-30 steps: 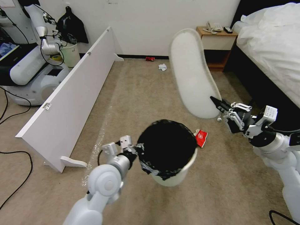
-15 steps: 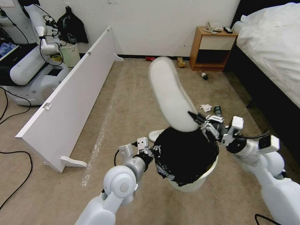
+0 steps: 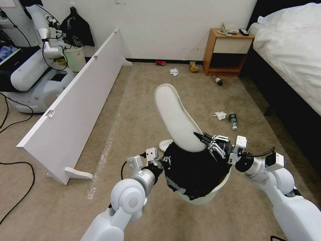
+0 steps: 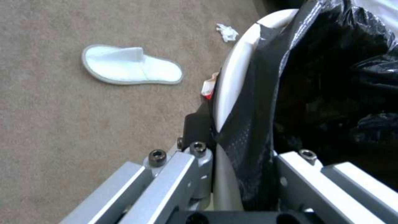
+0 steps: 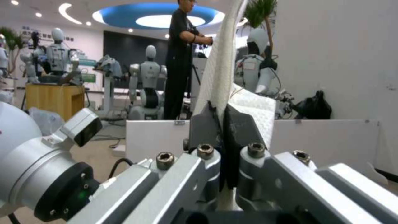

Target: Pick up the trash bin and place the garbage on the floor into it.

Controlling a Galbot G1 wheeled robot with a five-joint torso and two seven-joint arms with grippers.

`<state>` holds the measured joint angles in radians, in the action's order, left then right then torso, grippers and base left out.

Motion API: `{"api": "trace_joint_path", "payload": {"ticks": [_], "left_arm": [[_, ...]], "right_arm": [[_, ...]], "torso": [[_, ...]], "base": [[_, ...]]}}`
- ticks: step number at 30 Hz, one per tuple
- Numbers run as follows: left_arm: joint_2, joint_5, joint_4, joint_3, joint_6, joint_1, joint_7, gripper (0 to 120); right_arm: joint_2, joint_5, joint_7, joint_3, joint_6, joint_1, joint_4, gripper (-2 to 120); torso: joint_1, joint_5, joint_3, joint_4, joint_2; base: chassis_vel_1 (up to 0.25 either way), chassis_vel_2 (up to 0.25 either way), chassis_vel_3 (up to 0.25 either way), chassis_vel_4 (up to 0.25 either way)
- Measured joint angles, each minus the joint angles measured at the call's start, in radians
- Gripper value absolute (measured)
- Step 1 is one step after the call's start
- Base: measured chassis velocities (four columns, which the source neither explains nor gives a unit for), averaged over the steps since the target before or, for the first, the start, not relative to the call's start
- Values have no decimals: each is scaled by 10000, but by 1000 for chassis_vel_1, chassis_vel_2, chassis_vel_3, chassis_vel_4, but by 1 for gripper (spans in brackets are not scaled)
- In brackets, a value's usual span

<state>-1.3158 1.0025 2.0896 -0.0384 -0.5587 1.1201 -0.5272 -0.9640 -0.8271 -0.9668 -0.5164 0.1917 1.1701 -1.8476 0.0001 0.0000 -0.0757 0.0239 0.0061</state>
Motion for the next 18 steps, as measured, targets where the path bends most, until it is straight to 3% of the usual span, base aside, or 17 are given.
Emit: {"api": "trace_joint_path", "payload": {"ticks": [15, 18], "left_arm": [[15, -127, 51, -35, 84, 72, 29, 4], [25, -128, 52, -56, 99, 73, 31, 4]], "right_arm": [[-59, 273, 344, -373, 139, 284, -81, 0], [-43, 417, 517, -389, 155, 293, -105, 10]], "torso": [[0, 0, 0, 0, 1], [0, 0, 0, 1, 0]], "base": [[0, 0, 0, 0], [0, 0, 0, 0]]}}
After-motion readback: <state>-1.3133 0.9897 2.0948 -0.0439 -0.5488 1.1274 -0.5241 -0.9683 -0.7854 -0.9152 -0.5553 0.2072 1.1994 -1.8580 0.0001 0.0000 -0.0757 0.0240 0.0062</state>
